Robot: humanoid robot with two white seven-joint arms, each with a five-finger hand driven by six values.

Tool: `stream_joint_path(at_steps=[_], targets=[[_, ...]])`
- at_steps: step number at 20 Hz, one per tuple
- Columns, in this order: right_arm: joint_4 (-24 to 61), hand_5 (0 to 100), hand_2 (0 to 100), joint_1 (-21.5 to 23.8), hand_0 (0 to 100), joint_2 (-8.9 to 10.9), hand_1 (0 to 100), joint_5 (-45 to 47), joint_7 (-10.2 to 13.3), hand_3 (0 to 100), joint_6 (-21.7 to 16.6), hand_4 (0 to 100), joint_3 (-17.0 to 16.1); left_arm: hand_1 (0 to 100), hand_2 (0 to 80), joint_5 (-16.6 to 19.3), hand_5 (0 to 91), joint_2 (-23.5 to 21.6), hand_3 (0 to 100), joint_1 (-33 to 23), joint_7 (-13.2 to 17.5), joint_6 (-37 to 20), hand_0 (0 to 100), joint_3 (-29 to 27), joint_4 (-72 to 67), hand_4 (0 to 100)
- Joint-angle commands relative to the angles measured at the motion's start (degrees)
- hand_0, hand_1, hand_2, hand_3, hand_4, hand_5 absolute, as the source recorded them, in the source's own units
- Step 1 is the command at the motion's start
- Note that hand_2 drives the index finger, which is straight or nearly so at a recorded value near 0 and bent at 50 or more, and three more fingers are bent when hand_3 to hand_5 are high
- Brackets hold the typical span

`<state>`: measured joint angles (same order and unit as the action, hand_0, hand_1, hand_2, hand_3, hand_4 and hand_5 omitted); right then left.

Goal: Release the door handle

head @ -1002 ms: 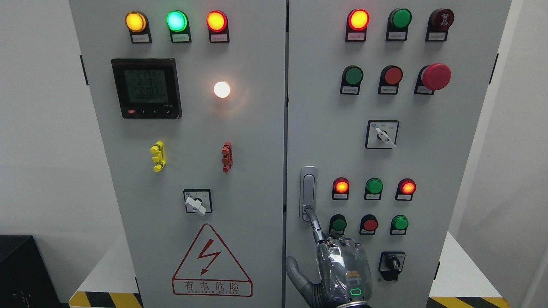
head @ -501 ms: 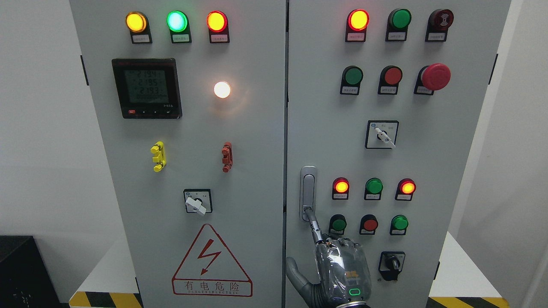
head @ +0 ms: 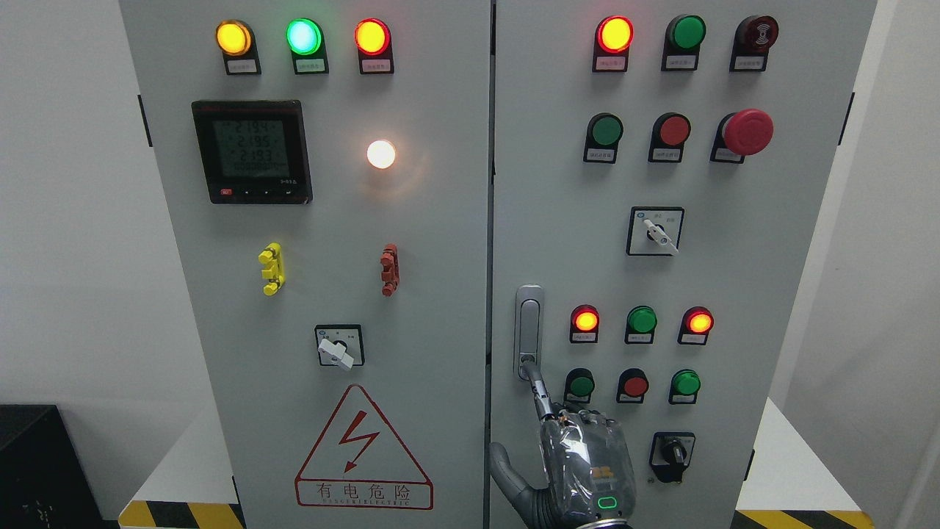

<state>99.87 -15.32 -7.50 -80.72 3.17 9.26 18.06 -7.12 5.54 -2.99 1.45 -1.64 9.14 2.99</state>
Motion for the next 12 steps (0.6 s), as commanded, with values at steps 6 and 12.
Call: stream_joint_path(at_steps=[6,12], targets=[[-1.7,74,0,0.2,35,0.11,25,-0.1,0.0,77,0.1,73,-1.1,0,4.4,0.0,0.0,0.0,11,0.0,0.0,0.1,0,0.0,0.0,1],[-1.8,74,0,0.3,35,0.20,25,0.0,0.0,77,0.1,73,-1.2,0,4.4,0.0,0.0,0.0,11,0.0,0.0,0.1,0,0.0,0.0,1]])
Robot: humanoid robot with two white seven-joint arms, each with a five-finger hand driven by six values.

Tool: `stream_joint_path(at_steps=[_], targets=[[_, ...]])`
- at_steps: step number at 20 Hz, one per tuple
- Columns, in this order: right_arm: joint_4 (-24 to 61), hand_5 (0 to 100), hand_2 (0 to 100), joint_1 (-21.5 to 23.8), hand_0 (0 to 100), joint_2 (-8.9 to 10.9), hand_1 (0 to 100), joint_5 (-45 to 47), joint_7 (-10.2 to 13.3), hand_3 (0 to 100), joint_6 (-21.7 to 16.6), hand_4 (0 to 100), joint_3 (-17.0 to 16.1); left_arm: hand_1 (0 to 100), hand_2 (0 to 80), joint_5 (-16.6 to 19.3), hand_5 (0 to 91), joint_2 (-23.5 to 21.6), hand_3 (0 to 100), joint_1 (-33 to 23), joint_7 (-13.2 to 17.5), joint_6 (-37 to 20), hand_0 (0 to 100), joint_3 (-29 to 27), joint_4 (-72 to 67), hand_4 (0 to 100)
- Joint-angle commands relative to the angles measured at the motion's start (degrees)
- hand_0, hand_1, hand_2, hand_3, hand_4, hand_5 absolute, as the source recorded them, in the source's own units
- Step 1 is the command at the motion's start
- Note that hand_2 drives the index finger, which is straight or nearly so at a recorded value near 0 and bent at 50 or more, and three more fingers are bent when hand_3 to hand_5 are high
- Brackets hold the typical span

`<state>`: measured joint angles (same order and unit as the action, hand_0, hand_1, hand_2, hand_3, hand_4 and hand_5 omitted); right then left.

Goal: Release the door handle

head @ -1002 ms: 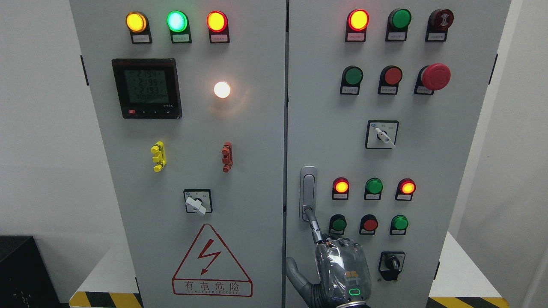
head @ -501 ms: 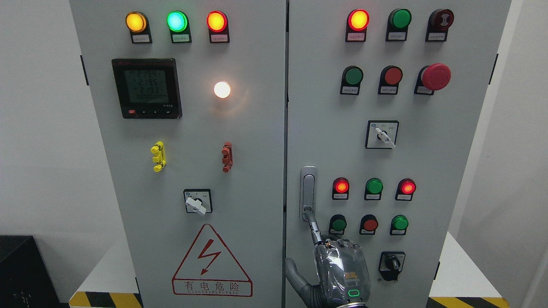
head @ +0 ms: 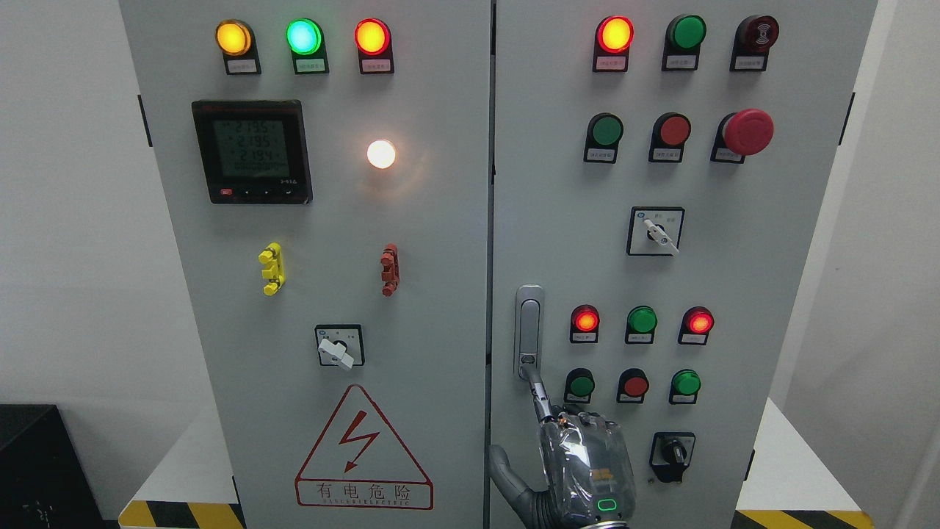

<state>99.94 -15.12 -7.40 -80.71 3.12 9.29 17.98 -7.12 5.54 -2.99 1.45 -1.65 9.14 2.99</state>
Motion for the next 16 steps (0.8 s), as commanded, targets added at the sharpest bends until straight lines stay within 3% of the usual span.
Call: stream_joint_path(at_steps=[1,16], targets=[[-1.9,74,0,0.1,35,0.11,25,0.0,0.0,77,0.0,73,-1.1,0,4.4,0.0,0.0,0.0,11,0.0,0.0,0.0,0,0.0,0.0,1],[-3.0,74,0,0.4,35,0.19,25,0.0,0.0,77,0.0,74,-0.9,0,4.3,0.0,0.0,0.0,11,0.0,0.0,0.0,0,0.0,0.0,1]])
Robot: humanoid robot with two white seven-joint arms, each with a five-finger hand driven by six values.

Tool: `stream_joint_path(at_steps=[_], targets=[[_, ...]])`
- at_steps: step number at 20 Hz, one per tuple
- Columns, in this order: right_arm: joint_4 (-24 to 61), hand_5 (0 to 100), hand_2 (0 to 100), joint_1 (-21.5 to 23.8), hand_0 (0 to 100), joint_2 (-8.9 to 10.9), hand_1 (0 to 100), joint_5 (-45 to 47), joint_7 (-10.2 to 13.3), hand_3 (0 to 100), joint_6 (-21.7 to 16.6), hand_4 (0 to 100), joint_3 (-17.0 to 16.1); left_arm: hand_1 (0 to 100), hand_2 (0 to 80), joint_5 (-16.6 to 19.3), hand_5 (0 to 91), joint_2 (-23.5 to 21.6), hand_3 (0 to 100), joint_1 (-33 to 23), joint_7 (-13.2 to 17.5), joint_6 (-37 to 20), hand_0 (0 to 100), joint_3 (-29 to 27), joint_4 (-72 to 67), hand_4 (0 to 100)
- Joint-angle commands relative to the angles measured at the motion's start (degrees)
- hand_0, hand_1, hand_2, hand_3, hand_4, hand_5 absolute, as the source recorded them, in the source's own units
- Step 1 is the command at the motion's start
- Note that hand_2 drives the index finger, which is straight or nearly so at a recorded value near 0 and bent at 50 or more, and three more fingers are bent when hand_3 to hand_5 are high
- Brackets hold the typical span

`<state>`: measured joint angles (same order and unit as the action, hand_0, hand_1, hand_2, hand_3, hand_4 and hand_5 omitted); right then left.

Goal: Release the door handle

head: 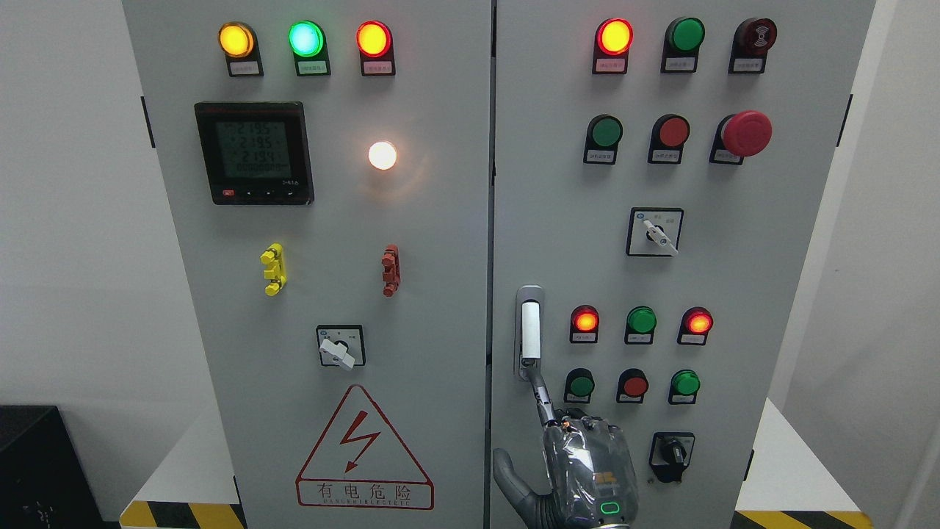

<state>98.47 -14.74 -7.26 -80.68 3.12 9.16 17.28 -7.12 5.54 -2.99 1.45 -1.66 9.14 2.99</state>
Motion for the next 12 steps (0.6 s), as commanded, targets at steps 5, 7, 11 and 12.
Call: stream_joint_path(at_steps=[5,7,11,12], targets=[[-1.5,74,0,-0.1,35,-0.03,25,0.0,0.0,77,0.2,74,-0.3,0,4.3,0.0,0.0,0.0,11,0.0,0.0,0.0,0,0.0,0.0,1],[-1.4,74,0,-0.1,35,-0.03,25,0.0,0.0,77,0.2,74,-0.3,0,4.3,0.0,0.0,0.0,11,0.0,0.0,0.0,0,0.0,0.0,1],[-1.3,74,0,-0.2,35,-0.03,24,0.2,0.1,77,0.2,74,-0.4,0,4.3,0.0,0.0,0.0,10,0.0,0.0,0.1,0,0.0,0.0,1],[-1.2,74,0,-0.2,35,-0.12,24,0.2,0.2,77,0.2,74,-0.4,0,4.3,0.0,0.0,0.0,11,0.0,0.0,0.0,0,0.0,0.0,1]])
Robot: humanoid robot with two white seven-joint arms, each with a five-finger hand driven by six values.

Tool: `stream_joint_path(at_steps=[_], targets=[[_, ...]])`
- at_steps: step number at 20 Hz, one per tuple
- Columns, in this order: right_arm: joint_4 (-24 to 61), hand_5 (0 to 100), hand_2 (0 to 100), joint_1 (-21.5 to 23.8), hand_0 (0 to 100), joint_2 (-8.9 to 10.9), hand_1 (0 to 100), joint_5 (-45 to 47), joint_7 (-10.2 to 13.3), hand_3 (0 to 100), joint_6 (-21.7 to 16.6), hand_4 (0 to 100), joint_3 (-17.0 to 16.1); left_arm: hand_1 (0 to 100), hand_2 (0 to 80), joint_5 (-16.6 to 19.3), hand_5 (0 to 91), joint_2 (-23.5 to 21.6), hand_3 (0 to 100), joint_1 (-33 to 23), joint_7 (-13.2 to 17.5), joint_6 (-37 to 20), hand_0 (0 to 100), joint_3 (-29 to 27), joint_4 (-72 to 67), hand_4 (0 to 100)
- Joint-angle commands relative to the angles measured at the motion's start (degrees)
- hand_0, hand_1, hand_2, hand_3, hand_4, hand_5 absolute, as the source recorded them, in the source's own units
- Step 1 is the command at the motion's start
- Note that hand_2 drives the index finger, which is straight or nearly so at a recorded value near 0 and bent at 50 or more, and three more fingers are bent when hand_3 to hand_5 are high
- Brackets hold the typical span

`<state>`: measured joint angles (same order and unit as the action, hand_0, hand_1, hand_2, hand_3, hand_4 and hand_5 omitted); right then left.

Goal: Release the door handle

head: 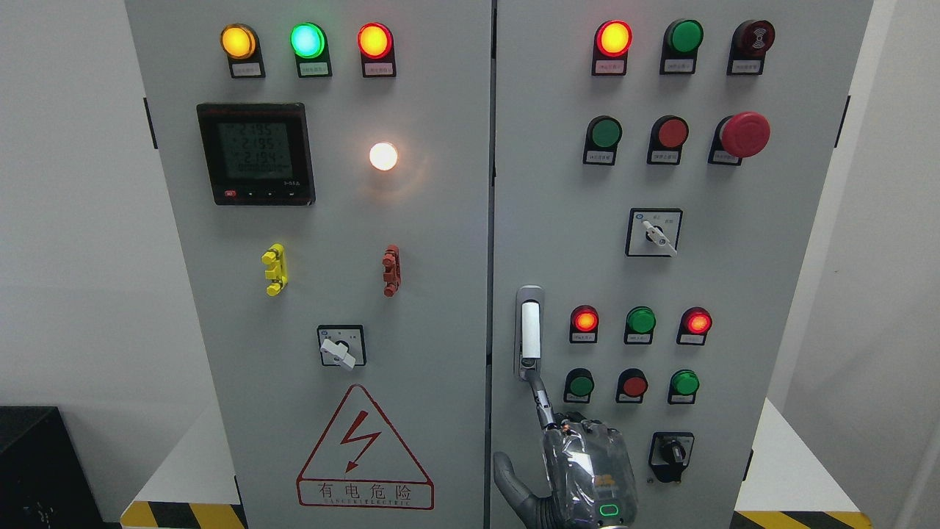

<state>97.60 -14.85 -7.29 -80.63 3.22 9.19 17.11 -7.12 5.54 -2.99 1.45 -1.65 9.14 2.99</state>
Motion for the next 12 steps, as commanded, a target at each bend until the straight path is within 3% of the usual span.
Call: stream_joint_path(at_steps=[1,12], targets=[[-0.2,74,0,-0.2,35,-0.09,24,0.2,0.2,77,0.1,74,-0.2,0,4.3,0.0,0.0,0.0,11,0.0,0.0,0.1,0,0.0,0.0,1],[2.0,74,0,-0.3,35,-0.27,24,0.6,0.6,77,-0.1,73,-0.1,0,4.4,0.0,0.0,0.0,11,0.0,0.0,0.0,0,0.0,0.0,1]])
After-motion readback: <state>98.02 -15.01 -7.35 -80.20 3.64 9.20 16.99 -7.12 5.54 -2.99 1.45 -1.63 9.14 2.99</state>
